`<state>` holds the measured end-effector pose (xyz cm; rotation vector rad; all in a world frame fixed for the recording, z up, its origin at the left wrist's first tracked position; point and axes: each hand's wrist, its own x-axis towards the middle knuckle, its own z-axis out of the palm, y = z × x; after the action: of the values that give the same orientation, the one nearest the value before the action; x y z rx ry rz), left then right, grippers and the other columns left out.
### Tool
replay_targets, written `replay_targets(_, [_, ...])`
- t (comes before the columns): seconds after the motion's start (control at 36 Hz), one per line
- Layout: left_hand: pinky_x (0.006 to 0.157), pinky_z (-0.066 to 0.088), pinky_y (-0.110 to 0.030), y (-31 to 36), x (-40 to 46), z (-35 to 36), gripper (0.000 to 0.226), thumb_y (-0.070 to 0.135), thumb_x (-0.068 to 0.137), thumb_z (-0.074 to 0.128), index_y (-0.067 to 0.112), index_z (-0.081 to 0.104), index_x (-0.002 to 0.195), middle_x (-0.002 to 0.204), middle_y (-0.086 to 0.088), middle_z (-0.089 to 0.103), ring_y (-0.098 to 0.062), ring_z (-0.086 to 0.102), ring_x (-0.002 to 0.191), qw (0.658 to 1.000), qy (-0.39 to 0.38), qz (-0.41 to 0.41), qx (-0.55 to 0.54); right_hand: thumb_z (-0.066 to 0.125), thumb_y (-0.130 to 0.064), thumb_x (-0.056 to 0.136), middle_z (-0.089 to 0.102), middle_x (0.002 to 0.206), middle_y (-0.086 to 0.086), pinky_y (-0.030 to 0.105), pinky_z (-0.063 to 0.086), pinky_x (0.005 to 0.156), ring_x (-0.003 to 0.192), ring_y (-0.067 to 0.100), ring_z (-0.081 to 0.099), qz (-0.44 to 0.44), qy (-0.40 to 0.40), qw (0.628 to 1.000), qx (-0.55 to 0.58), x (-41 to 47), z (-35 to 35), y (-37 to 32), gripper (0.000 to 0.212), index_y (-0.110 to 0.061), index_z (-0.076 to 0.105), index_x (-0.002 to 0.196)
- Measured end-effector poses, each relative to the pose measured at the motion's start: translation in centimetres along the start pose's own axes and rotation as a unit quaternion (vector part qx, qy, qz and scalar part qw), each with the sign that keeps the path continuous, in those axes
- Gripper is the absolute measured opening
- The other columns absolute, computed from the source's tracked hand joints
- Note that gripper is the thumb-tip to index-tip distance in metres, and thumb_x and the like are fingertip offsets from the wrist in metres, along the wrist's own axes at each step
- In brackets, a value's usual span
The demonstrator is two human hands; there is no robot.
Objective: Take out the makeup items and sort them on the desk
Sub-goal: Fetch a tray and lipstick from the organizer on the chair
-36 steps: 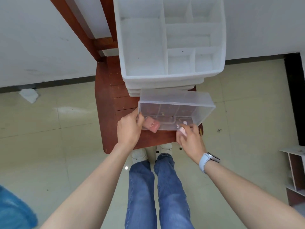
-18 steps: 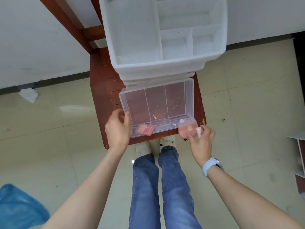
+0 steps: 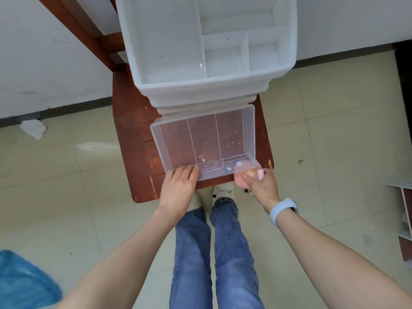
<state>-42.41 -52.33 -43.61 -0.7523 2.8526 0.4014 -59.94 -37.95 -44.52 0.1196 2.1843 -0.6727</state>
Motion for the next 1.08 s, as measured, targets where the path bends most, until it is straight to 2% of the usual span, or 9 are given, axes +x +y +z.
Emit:
replay_targets(0.08, [0.066, 0.042, -0.032, -0.4, 0.4, -0.5, 0.028, 0.022, 0.093, 0.042, 0.011, 0.068, 0.092, 0.090, -0.004, 0.072, -0.025, 0.067, 0.081, 0.999, -0.005, 0.013, -0.029, 0.066, -0.021, 0.086, 0.058, 0.101, 0.008, 0.040, 0.050, 0.084, 0.090, 0.024, 0.057, -0.009, -0.005, 1.000, 0.019, -0.6, -0.8, 0.0, 0.031, -0.011, 0.047, 0.109])
replay_targets(0.25, [0.061, 0.048, -0.030, -0.5, -0.1, -1.6, 0.032, 0.026, 0.092, 0.043, 0.005, 0.067, 0.094, 0.077, -0.005, 0.073, -0.025, 0.069, 0.069, 0.994, -0.060, 0.032, -0.091, 0.058, -0.015, 0.091, 0.053, 0.102, 0.009, 0.029, 0.037, 0.076, 0.091, 0.025, 0.050, -0.017, 0.022, 0.999, 0.021, -2.7, -3.1, 0.7, 0.031, -0.003, 0.046, 0.116])
replay_targets(0.39, [0.079, 0.052, -0.037, 1.0, 0.3, -4.4, 0.030, 0.021, 0.098, 0.049, 0.006, 0.054, 0.122, 0.115, -0.002, 0.068, -0.027, 0.065, 0.102, 0.952, -0.032, -0.100, -0.289, 0.054, -0.010, 0.092, 0.052, 0.104, 0.010, 0.027, 0.035, 0.074, 0.091, 0.024, 0.048, -0.046, 0.074, 0.991, 0.102, -4.9, -4.5, 0.5, 0.023, -0.004, 0.047, 0.113])
replay_targets(0.47, [0.073, 0.041, -0.025, 2.4, 0.8, -6.4, 0.025, 0.022, 0.098, 0.046, 0.010, 0.050, 0.119, 0.111, -0.005, 0.064, -0.023, 0.059, 0.096, 0.886, -0.035, -0.219, -0.407, 0.053, -0.014, 0.093, 0.053, 0.097, 0.008, 0.026, 0.037, 0.063, 0.083, 0.022, 0.047, -0.072, 0.074, 0.983, 0.153, -6.2, -4.5, -0.4, 0.008, -0.017, 0.048, 0.099])
replay_targets(0.58, [0.083, 0.053, -0.034, 3.7, 0.8, -7.7, 0.011, 0.020, 0.099, 0.045, 0.019, 0.053, 0.108, 0.113, -0.011, 0.062, -0.018, 0.060, 0.092, 0.723, -0.103, -0.325, -0.601, 0.049, -0.012, 0.096, 0.052, 0.079, 0.001, 0.013, 0.039, 0.047, 0.066, 0.012, 0.047, -0.082, -0.022, 0.980, 0.181, -8.4, -3.5, -2.9, 0.008, -0.019, 0.052, 0.092])
replay_targets(0.78, [0.068, 0.055, -0.025, 3.9, -0.3, -10.0, 0.045, 0.050, 0.097, 0.035, 0.018, 0.060, 0.116, 0.105, -0.003, 0.068, -0.015, 0.067, 0.093, 0.552, -0.120, -0.352, -0.746, 0.052, -0.016, 0.095, 0.052, 0.069, 0.001, 0.018, 0.039, 0.050, 0.056, 0.010, 0.047, -0.117, -0.161, 0.971, 0.134, -11.6, -0.4, -6.9, 0.008, -0.016, 0.055, 0.088])
replay_targets(0.92, [0.094, 0.050, -0.043, 2.7, -1.5, -10.0, 0.046, 0.052, 0.075, 0.062, 0.022, 0.057, 0.110, 0.114, -0.004, 0.061, -0.019, 0.060, 0.106, 0.625, -0.057, -0.350, -0.696, 0.053, -0.016, 0.093, 0.054, 0.087, 0.008, 0.024, 0.043, 0.063, 0.068, 0.011, 0.052, -0.121, -0.234, 0.963, 0.060, -12.5, 0.7, -7.8, 0.006, -0.020, 0.056, 0.096])
replay_targets(1.0, [0.094, 0.050, -0.044, 2.0, -2.0, -9.9, 0.033, 0.046, 0.085, 0.060, 0.026, 0.055, 0.112, 0.114, -0.002, 0.059, -0.020, 0.058, 0.107, 0.629, -0.018, -0.368, -0.685, 0.047, -0.003, 0.090, 0.052, 0.091, 0.006, 0.030, 0.044, 0.066, 0.070, 0.014, 0.049, -0.095, -0.236, 0.963, 0.088, -12.8, 0.8, -8.0, 0.033, -0.028, 0.049, 0.111])
replay_targets(1.08, [0.093, 0.051, -0.043, 1.2, -2.5, -9.9, 0.018, 0.034, 0.093, 0.056, 0.035, 0.053, 0.111, 0.120, -0.002, 0.056, -0.020, 0.056, 0.109, 0.626, 0.016, -0.380, -0.681, 0.046, -0.003, 0.092, 0.052, 0.103, 0.010, 0.026, 0.047, 0.071, 0.071, 0.013, 0.053, -0.074, -0.197, 0.975, 0.072, -12.4, 0.5, -8.2, 0.032, -0.019, 0.049, 0.120])
